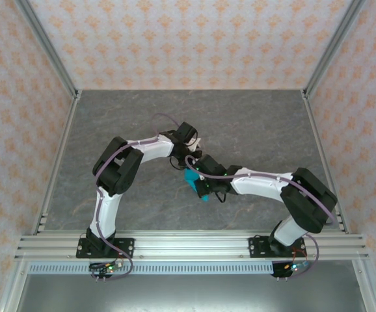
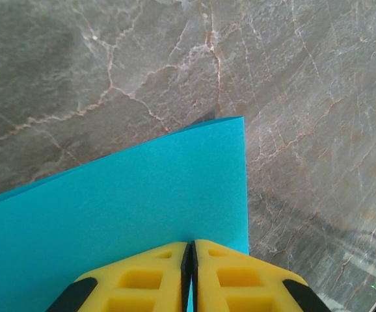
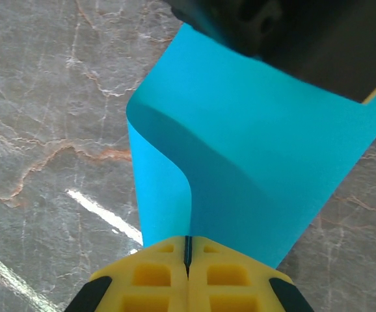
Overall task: Fold a paper plane with a square sheet of paper (fold left side to right side)
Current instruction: Third fold the triangle at the center of the table.
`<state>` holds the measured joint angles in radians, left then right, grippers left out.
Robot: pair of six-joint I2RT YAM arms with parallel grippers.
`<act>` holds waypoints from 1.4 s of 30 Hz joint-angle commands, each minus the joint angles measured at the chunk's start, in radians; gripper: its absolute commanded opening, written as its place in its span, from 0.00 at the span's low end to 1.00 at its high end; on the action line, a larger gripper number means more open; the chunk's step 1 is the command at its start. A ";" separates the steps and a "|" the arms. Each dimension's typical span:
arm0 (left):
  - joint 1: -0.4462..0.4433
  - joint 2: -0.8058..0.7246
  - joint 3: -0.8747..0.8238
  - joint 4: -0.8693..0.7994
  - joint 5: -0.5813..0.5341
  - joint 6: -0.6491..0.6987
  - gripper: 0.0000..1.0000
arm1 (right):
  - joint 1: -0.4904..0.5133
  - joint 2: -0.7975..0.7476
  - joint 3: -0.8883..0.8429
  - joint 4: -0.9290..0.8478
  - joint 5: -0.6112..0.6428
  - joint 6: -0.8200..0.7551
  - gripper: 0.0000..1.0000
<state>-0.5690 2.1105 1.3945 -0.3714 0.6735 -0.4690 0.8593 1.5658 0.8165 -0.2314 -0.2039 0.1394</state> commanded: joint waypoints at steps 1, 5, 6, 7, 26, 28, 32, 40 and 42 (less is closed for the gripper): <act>-0.025 0.060 -0.009 -0.035 -0.026 0.017 0.13 | -0.011 -0.024 -0.014 -0.012 -0.001 0.017 0.00; -0.028 0.059 -0.011 -0.036 -0.026 0.014 0.13 | -0.019 -0.019 -0.012 -0.014 0.013 0.022 0.00; -0.028 0.061 -0.010 -0.035 -0.026 0.014 0.13 | -0.020 -0.018 -0.011 -0.014 0.017 0.024 0.00; -0.028 0.060 -0.011 -0.036 -0.028 0.015 0.12 | -0.020 -0.016 -0.010 -0.014 0.022 0.024 0.00; -0.030 0.065 -0.019 -0.032 -0.031 0.009 0.11 | -0.025 0.046 0.029 -0.069 0.099 0.031 0.00; -0.029 0.066 -0.019 -0.032 -0.031 0.009 0.11 | -0.026 0.050 0.030 -0.067 0.100 0.034 0.00; -0.029 0.068 -0.019 -0.032 -0.031 0.007 0.10 | -0.027 0.059 0.032 -0.061 0.098 0.036 0.00; -0.030 0.065 -0.020 -0.035 -0.030 0.007 0.11 | -0.026 0.071 0.033 -0.075 0.081 0.032 0.00; -0.029 0.065 -0.019 -0.036 -0.030 0.008 0.10 | -0.026 0.069 0.029 -0.074 0.071 0.029 0.00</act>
<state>-0.5743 2.1147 1.3949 -0.3630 0.6739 -0.4698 0.8391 1.6001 0.8421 -0.2478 -0.1200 0.1619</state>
